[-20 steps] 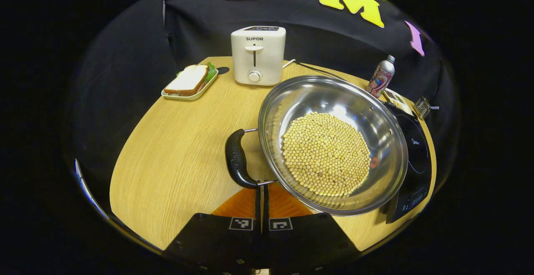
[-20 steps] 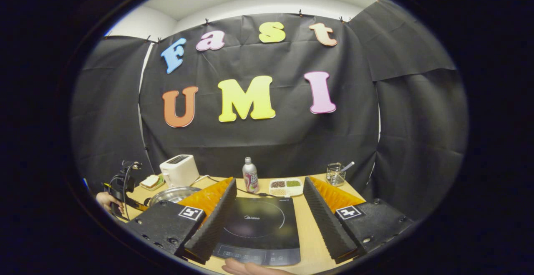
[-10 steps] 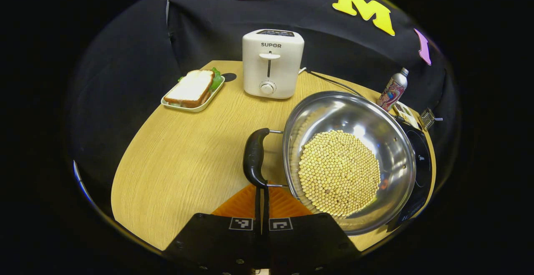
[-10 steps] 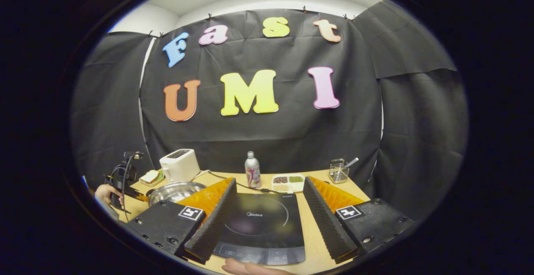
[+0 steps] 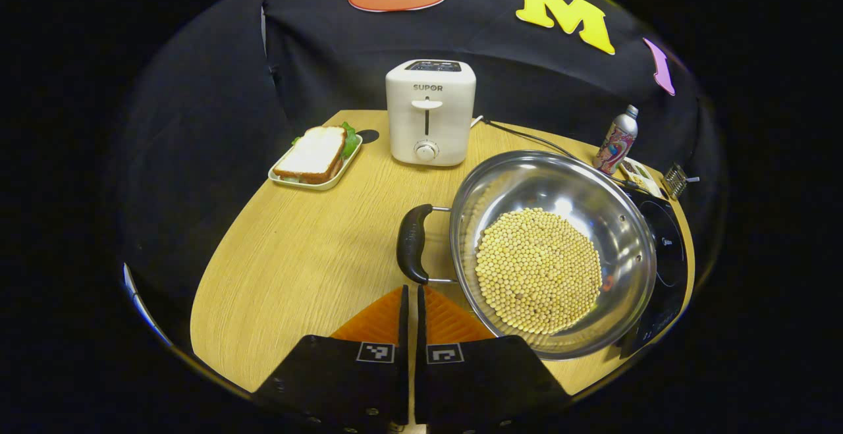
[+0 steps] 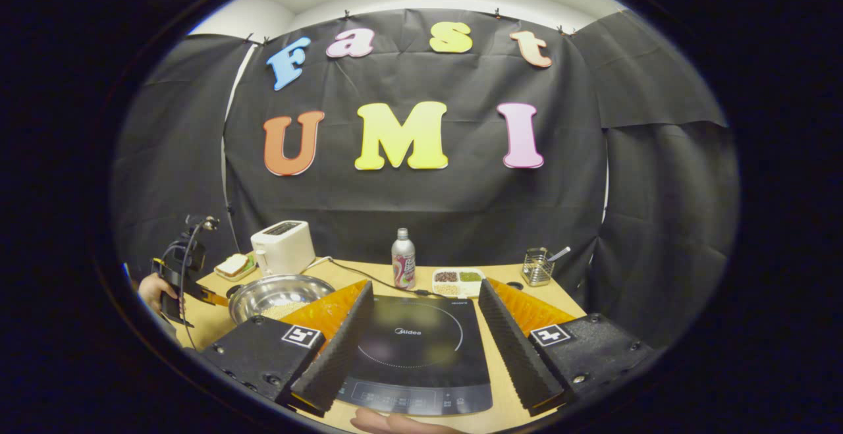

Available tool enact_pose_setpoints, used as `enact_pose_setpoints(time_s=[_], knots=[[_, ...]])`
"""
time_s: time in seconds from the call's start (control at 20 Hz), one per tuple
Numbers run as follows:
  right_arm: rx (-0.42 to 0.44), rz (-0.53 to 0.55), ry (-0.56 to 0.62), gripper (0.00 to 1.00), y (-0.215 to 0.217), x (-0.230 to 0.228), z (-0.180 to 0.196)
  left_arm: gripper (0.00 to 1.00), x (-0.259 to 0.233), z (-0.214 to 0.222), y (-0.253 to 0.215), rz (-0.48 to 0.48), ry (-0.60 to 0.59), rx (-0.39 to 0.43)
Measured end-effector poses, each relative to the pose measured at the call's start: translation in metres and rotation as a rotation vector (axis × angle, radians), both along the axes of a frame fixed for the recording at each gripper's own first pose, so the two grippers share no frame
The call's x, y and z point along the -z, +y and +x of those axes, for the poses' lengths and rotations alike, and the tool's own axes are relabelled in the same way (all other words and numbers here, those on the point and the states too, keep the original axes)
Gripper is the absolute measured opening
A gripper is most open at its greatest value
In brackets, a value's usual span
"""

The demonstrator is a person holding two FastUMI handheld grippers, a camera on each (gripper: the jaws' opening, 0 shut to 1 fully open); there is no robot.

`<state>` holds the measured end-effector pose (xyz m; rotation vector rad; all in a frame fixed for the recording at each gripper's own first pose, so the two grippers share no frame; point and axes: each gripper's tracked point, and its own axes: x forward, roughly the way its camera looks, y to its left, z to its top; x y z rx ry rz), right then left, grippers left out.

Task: First push the handle of the pot to place it horizontally, then grasp the pot with both hands and set it on the induction cooktop.

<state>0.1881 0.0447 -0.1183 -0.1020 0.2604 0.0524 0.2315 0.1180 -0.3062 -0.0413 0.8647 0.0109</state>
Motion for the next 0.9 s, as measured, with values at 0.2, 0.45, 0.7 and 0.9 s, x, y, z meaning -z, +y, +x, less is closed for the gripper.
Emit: enact_pose_setpoints(time_s=[0.2,0.45,0.7,0.9], knots=[[-0.026,0.001,0.043,0.96,0.025,0.022,0.01,0.21,-0.037,-0.017,-0.008,-0.041,-0.089,0.027],[-0.055,0.018,0.112,0.97,0.06,0.054,0.033,0.97,-0.057,-0.014,-0.022,-0.085,-0.143,0.063],[-0.093,0.002,0.174,0.97,0.099,0.092,0.062,0.96,-0.038,0.0,-0.023,-0.091,-0.116,0.072],[-0.102,0.009,0.27,0.97,0.119,0.134,0.08,0.96,-0.015,0.014,-0.016,-0.073,-0.076,0.077]])
